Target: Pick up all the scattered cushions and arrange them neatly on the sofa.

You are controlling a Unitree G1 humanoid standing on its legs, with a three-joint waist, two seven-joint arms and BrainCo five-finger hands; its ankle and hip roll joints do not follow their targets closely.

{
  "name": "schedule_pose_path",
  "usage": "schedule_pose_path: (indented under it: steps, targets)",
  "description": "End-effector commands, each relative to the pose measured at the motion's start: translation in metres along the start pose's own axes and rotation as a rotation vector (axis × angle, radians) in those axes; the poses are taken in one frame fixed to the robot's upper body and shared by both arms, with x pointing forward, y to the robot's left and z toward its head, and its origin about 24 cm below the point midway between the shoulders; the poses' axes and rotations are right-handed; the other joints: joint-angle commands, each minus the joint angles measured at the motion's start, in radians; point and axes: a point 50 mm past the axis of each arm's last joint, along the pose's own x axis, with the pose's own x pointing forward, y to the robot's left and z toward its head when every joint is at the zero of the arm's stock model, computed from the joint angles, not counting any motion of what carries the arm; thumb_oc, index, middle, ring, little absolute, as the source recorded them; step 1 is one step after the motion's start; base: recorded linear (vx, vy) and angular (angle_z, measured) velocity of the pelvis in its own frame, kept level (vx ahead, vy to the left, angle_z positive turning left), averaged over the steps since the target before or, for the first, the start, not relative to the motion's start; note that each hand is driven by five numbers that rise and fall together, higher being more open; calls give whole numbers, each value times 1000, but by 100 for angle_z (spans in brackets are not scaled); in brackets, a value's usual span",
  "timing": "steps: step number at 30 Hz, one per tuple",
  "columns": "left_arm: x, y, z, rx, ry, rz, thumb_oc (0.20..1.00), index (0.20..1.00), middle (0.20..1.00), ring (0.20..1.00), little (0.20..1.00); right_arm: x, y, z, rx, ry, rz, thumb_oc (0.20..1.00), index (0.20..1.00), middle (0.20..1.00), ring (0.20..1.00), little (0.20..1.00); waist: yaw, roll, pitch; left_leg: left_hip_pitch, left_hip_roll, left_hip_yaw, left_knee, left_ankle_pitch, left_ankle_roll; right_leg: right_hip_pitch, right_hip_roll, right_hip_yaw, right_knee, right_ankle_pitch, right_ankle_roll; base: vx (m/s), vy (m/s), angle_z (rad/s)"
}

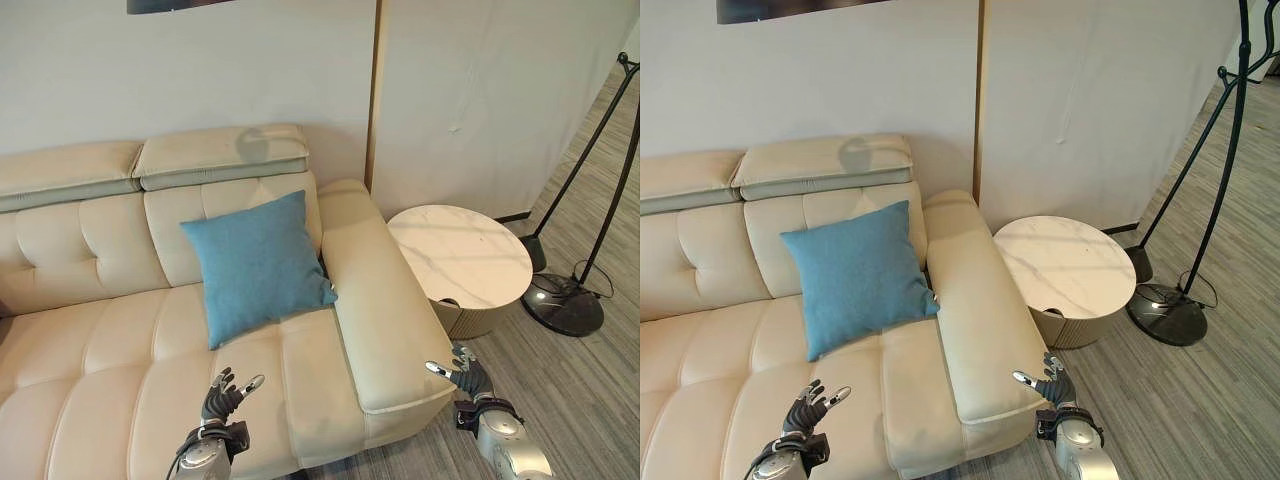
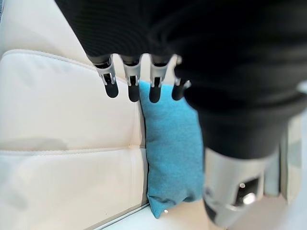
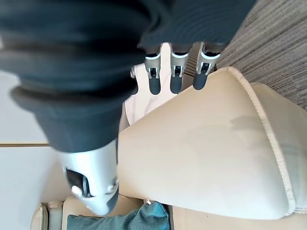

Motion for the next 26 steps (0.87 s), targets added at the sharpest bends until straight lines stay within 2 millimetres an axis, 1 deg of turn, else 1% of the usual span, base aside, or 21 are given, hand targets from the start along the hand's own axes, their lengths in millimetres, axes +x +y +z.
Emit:
schedule_pose_path:
  steps: [1,2,3,4,5,6,7,8,10,11,12,13,14,15,16,19,20,26]
  targets:
    - [13,7,45,1,-153,14,1000,1000,1000,1000,1000,10,12,40,10,-148,48,1000,1000,1000,1000,1000,16,-32,114,7,-62,-28,1,-114,-4,-91,45,-18,0,-78,-20,-227,-128,2]
    - [14,7,48,-1,-162,14,1000,1000,1000,1000,1000,11,12,42,-1,-154,48,1000,1000,1000,1000,1000,19,-30,122,-22,-63,-39,1,-97,-7,-115,44,-26,0,-75,-21,-164,-86,11]
    - [14,7,48,-1,-162,14,1000,1000,1000,1000,1000,11,13,42,-1,-154,48,1000,1000,1000,1000,1000,18,-29,119,-26,-63,-40,1,-96,-7,-118,44,-28,0,-74,-21,-164,-92,29]
    - [15,5,51,3,-171,10,1000,1000,1000,1000,1000,12,10,44,-22,-156,40,1000,1000,1000,1000,1000,26,-27,114,-69,-68,-71,1,-70,-20,-155,42,-45,0,-69,-21,-127,-84,32]
    - [15,4,53,9,-176,3,1000,1000,1000,1000,1000,12,9,45,-23,-157,35,1000,1000,1000,1000,1000,31,-31,113,-71,-72,-80,1,-71,-22,-163,38,-56,0,-66,-19,-173,-124,36]
    - [15,1,52,23,-177,-15,1000,1000,1000,1000,1000,12,8,42,-15,-147,35,1000,1000,1000,1000,1000,29,-37,101,-50,-77,-68,12,-100,-8,-173,29,-79,0,-57,-12,-87,-72,22]
    - [15,1,52,23,-177,-15,1000,1000,1000,1000,1000,12,9,42,-15,-147,35,1000,1000,1000,1000,1000,29,-37,99,-53,-78,-68,12,-99,-7,-176,29,-79,0,-57,-12,-72,-56,38]
    - [15,-1,52,29,-180,-27,1000,1000,1000,1000,1000,11,9,41,-8,-146,36,1000,1000,1000,1000,1000,26,-44,96,-44,-78,-46,68,-154,3,-176,22,-87,0,-55,-11,-37,-20,33]
    - [14,-5,51,24,-177,-45,1000,1000,1000,1000,1000,11,10,39,-4,-139,41,1000,1000,1000,1000,1000,23,-49,92,-14,-88,-40,127,-227,12,-165,23,-86,0,-59,-12,-33,3,27]
    - [14,-6,50,21,-174,-48,1000,1000,1000,1000,1000,12,11,38,-3,-134,44,1000,1000,1000,1000,1000,22,-49,91,9,-96,-40,144,-256,15,-159,25,-84,0,-59,-12,-24,83,5]
    - [15,-7,49,10,-166,-49,1000,1000,1000,1000,1000,12,10,37,7,-129,37,1000,1000,1000,1000,1000,13,-42,86,71,-94,-8,128,-283,17,-152,32,-86,0,-57,-9,-19,76,-9]
    - [15,-7,49,11,-166,-48,1000,1000,1000,1000,1000,12,10,37,7,-129,37,1000,1000,1000,1000,1000,13,-43,85,71,-96,-7,126,-281,17,-154,31,-85,0,-56,-9,-44,110,-6]
    - [15,-10,50,17,-166,-57,1000,1000,1000,1000,1000,12,10,37,20,-132,33,1000,1000,1000,1000,1000,-2,-33,82,92,-89,15,83,-251,14,-156,36,-91,0,-43,-3,2,87,20]
    - [15,-11,48,18,-161,-60,1000,1000,1000,1000,1000,12,11,36,24,-124,33,1000,1000,1000,1000,1000,-8,-23,75,106,-85,21,49,-253,7,-151,41,-91,0,-49,2,-3,138,40]
    - [14,-12,48,26,-162,-65,1000,1000,1000,1000,1000,11,11,35,29,-124,31,1000,1000,1000,1000,1000,-12,-17,70,126,-83,29,5,-240,6,-145,45,-90,0,-45,3,14,110,35]
    - [14,-13,47,53,-161,-69,1000,1000,1000,1000,1000,11,10,27,38,-96,18,1000,1000,1000,1000,1000,-15,-18,66,127,-86,37,1,-249,9,-143,44,-89,0,-29,10,-71,122,7]
    - [13,-13,46,56,-160,-72,1000,1000,1000,1000,1000,10,10,26,39,-91,18,1000,1000,1000,1000,1000,-14,-22,66,121,-91,45,1,-242,14,-150,39,-91,0,-19,5,-103,116,-1]
    - [13,-9,34,70,-111,-61,1000,1000,1000,1000,1000,9,16,19,30,-63,44,1000,1000,1000,1000,1000,-5,-33,66,127,-98,48,1,-239,24,-143,33,-80,0,-3,12,-65,98,-9]
